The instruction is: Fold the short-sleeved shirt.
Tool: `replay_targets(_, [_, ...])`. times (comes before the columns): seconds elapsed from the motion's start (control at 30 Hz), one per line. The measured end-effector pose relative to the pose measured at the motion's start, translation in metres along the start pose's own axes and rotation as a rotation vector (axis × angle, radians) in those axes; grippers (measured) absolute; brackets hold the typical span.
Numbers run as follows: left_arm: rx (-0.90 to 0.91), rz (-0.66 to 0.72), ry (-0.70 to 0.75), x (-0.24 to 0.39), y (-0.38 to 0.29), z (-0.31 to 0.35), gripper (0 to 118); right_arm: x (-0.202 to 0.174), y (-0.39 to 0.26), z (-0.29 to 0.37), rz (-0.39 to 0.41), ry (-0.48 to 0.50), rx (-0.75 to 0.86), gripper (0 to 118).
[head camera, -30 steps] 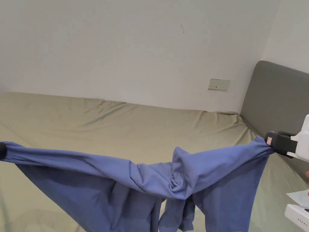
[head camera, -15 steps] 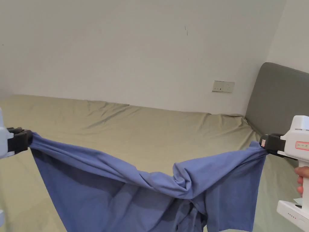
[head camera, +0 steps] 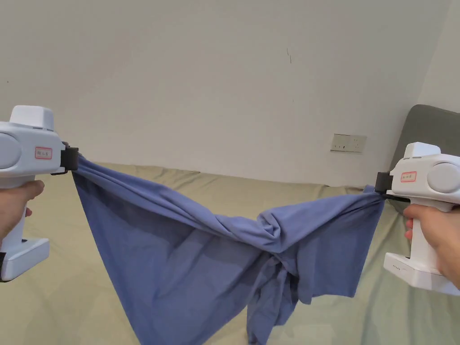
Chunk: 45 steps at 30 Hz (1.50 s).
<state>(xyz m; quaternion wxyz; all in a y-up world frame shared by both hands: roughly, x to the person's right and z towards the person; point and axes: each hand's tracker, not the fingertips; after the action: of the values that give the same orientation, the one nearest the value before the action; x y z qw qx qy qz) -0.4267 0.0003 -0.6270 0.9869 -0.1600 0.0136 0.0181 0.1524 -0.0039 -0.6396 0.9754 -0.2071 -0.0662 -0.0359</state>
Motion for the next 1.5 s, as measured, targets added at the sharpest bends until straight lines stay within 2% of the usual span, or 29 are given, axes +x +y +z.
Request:
replay_targets(0.13, [0.038,0.001,0.03,-0.003,0.003,-0.013,7,-0.002,0.004,-0.016,-0.003,0.02,0.047,6])
replay_targets(0.27, [0.002,0.0,0.016,-0.005,-0.026,-0.025,7,-0.002,-0.019,-0.036,0.011,0.022,0.001,6])
replay_targets(0.4, [-0.065,0.028,-0.012,-0.005,-0.079,-0.032,7,0.001,-0.07,-0.051,-0.005,0.043,-0.071,6])
replay_targets(0.5, [-0.14,0.018,-0.028,-0.002,-0.128,-0.032,7,0.005,-0.117,-0.06,0.019,0.04,-0.156,6])
replay_targets(0.7, [-0.279,0.086,-0.05,-0.013,-0.224,-0.014,7,0.027,-0.214,-0.068,-0.031,0.069,-0.329,6])
replay_targets(0.83, [-0.358,0.089,-0.05,-0.025,-0.274,0.006,7,0.035,-0.262,-0.057,0.045,0.073,-0.42,6])
replay_targets(0.9, [-0.396,0.091,-0.051,-0.034,-0.296,0.009,7,0.038,-0.282,-0.051,0.044,0.074,-0.448,6])
replay_targets(1.03, [-0.456,0.136,-0.055,-0.045,-0.323,0.024,7,0.049,-0.308,-0.041,-0.023,0.08,-0.486,6])
replay_targets(1.2, [-0.504,0.121,-0.049,-0.04,-0.345,0.02,7,0.044,-0.334,-0.045,-0.012,0.054,-0.539,6])
replay_targets(1.23, [-0.524,0.113,-0.027,-0.039,-0.349,0.018,11,0.045,-0.337,-0.046,-0.025,0.045,-0.548,6])
replay_targets(1.27, [-0.566,0.108,-0.013,-0.04,-0.354,0.014,23,0.047,-0.341,-0.046,-0.053,0.025,-0.548,7])
replay_targets(1.3, [-0.586,0.143,0.001,-0.046,-0.365,0.006,51,0.049,-0.345,-0.047,-0.093,0.015,-0.539,13])
replay_targets(1.33, [-0.6,0.175,0.003,-0.049,-0.368,0.006,70,0.051,-0.347,-0.046,-0.114,-0.005,-0.537,24])
replay_targets(1.37, [-0.618,0.221,-0.01,-0.052,-0.372,0.005,79,0.053,-0.347,-0.044,-0.135,-0.017,-0.535,43])
replay_targets(1.4, [-0.639,0.271,-0.04,-0.057,-0.371,0.008,86,0.056,-0.345,-0.04,-0.161,-0.023,-0.528,71])
replay_targets(1.47, [-0.562,0.328,-0.055,-0.063,-0.36,0.023,97,0.06,-0.333,-0.023,-0.199,-0.004,-0.458,95])
replay_targets(1.5, [-0.51,0.345,-0.081,-0.065,-0.348,0.035,102,0.061,-0.322,-0.007,-0.209,0.038,-0.393,99])
